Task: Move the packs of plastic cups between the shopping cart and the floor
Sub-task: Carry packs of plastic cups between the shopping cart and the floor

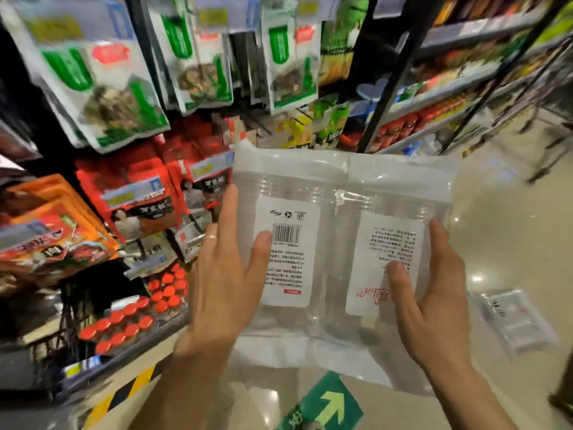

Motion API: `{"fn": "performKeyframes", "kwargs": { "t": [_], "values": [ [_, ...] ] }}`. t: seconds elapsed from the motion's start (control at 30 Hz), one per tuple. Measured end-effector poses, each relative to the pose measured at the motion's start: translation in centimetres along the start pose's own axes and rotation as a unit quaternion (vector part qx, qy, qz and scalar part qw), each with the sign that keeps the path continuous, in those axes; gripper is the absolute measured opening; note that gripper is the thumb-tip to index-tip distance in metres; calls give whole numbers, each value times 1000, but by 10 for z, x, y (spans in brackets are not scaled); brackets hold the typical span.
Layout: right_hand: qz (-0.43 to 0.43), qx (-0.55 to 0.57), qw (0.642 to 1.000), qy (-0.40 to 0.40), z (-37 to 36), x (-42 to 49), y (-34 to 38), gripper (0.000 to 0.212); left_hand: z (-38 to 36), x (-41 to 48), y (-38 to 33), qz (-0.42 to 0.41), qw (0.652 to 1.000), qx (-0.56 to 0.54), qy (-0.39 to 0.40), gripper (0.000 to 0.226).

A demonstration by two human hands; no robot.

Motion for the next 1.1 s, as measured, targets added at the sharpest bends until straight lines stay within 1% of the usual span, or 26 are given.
{"fn": "performKeyframes", "kwargs": {
  "t": [0.17,0.33,0.4,0.53,0.67,0.83,0.97,1.1],
  "values": [
    [-10,-1,997,-73,117,43,46,68,32,44,-124,-90,996,-5,16,68],
    [8,-4,991,-130,232,88,82,67,51,81,-246,-146,989,-13,18,71],
    [12,-6,988,-156,277,104,91,66,55,92,-295,-169,985,-8,16,72],
    [20,-35,979,-200,368,126,99,70,54,105,-390,-214,976,-32,15,75],
    [22,-46,968,-247,457,135,88,69,43,102,-479,-248,966,-68,12,78],
    [20,-71,956,-283,541,143,48,71,0,90,-574,-304,950,-60,22,73],
    [3,-80,943,-322,594,144,5,71,-47,75,-629,-330,940,-78,31,71],
    [-20,-98,934,-344,639,145,-37,70,-98,63,-673,-352,928,-104,56,70]
  ]
}}
Point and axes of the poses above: each hand's wrist, its own x-axis towards the middle knuckle, its own z-axis out of the back of the hand, y = z × x, the point moved 8 cm from there along x, towards the middle knuckle, and after that the axes turned 8 degrees about -x, right-handed, at the moved point
